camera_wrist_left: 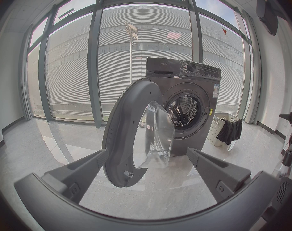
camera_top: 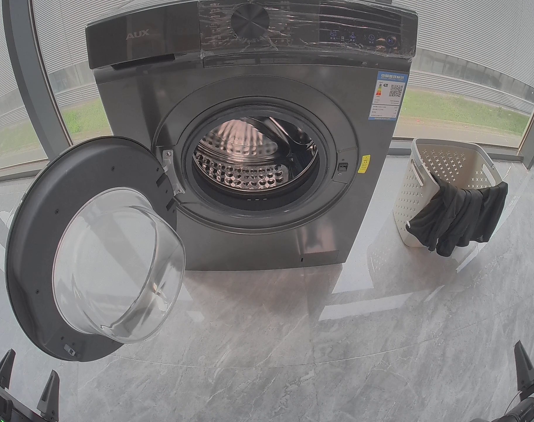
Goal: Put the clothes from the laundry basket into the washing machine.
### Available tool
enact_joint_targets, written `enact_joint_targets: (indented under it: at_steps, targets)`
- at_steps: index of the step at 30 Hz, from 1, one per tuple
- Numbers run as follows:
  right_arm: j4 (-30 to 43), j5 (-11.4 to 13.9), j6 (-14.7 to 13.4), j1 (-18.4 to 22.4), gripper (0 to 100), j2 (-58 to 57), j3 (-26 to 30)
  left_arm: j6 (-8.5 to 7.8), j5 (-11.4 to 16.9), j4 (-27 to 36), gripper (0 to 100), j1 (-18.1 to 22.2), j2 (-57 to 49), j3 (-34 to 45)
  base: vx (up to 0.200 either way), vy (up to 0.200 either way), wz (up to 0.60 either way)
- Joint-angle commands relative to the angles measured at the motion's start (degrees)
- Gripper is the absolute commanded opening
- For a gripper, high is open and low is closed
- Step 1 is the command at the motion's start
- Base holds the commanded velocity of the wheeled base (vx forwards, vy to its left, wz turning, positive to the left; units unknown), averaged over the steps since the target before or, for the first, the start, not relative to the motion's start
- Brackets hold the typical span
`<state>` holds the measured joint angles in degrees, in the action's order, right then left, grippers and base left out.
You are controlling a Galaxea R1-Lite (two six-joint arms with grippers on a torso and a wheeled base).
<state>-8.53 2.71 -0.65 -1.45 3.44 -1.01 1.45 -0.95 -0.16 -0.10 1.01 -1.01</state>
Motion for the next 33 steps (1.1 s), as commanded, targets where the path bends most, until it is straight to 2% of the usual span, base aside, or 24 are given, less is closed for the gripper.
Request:
enact_joint_targets:
  at_steps: [1, 4, 12, 33]
  targets:
    - [6.0, -0.9, 1.2, 2.2, 100, -2.4, 1.0, 0.04, 0.0, 0.0, 100, 0.0, -1.0, 0.9, 0.000, 0.000, 0.00]
    - [11.2, -2.3, 0.8, 1.6, 100, -3.4, 0.0, 0.04, 0.0, 0.0, 100, 0.0, -1.0, 0.9, 0.000, 0.000, 0.00]
    - [9.7, -2.4, 0.7, 1.5, 100, -3.4, 0.5, 0.04, 0.0, 0.0, 100, 0.0, -1.0, 0.9, 0.000, 0.000, 0.00]
    - [8.8, -2.4, 0.7, 1.5, 100, -3.4, 0.8, 0.04, 0.0, 0.0, 100, 0.0, -1.0, 0.9, 0.000, -0.200, 0.00]
